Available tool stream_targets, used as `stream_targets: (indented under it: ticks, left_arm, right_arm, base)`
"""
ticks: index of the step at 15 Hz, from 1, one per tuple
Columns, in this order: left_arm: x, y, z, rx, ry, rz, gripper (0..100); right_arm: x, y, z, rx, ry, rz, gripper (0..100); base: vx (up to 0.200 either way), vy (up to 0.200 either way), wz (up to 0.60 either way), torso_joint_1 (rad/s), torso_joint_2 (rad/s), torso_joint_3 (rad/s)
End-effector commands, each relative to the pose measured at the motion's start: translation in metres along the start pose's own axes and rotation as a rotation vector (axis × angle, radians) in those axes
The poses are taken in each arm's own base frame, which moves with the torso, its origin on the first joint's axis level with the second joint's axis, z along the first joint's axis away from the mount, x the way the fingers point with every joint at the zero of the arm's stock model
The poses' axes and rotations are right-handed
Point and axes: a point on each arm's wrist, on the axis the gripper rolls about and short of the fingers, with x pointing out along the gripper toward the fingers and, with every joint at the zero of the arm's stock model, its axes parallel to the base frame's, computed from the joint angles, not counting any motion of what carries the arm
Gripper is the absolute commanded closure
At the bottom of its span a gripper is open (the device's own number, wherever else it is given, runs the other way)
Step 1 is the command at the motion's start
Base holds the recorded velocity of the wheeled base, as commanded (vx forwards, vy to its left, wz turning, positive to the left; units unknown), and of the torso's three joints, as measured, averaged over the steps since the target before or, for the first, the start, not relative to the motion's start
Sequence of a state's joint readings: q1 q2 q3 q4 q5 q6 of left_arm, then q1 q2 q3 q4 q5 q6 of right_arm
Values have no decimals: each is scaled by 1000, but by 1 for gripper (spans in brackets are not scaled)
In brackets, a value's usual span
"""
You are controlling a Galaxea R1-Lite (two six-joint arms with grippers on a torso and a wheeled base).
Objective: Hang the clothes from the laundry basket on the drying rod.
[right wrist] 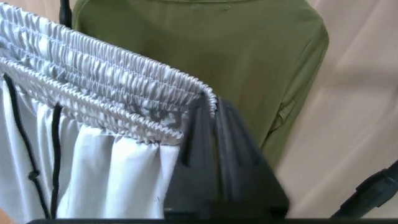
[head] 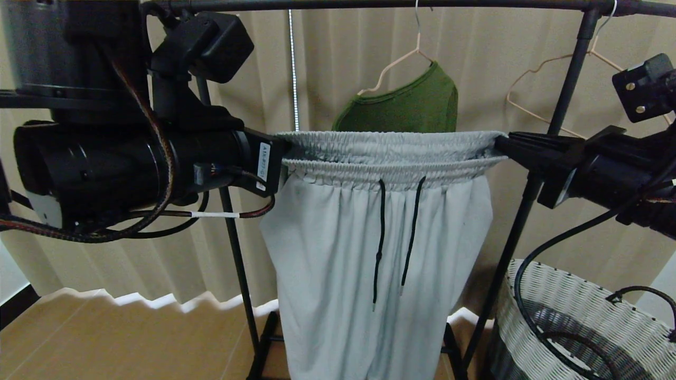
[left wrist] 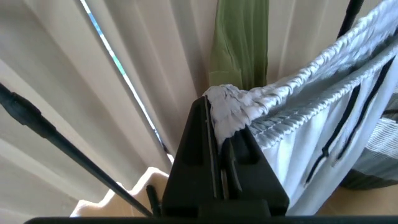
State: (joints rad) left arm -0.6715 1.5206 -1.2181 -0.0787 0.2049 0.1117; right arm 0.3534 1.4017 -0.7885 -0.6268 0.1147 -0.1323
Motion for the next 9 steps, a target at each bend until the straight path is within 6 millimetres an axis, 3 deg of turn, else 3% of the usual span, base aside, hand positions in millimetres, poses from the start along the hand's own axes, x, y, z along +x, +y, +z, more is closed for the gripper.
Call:
stream_targets:
  ticks: [1, 4, 9]
  left_arm:
    - [1, 0, -4, 4, 12, 7, 100]
    - [1, 0, -9, 24, 18, 71, 100]
    - [2, 3, -9, 38, 11, 147, 100]
  right_arm:
    - [-1, 4, -5, 9, 15, 22, 0]
    - [-6, 23, -10, 10, -20, 92, 0]
    - [-13, 29, -11, 10, -75, 114, 0]
  base:
    - [0, 0, 0, 0, 0, 0]
    - [0, 0, 0, 0, 0, 0]
    - [0, 0, 0, 0, 0, 0]
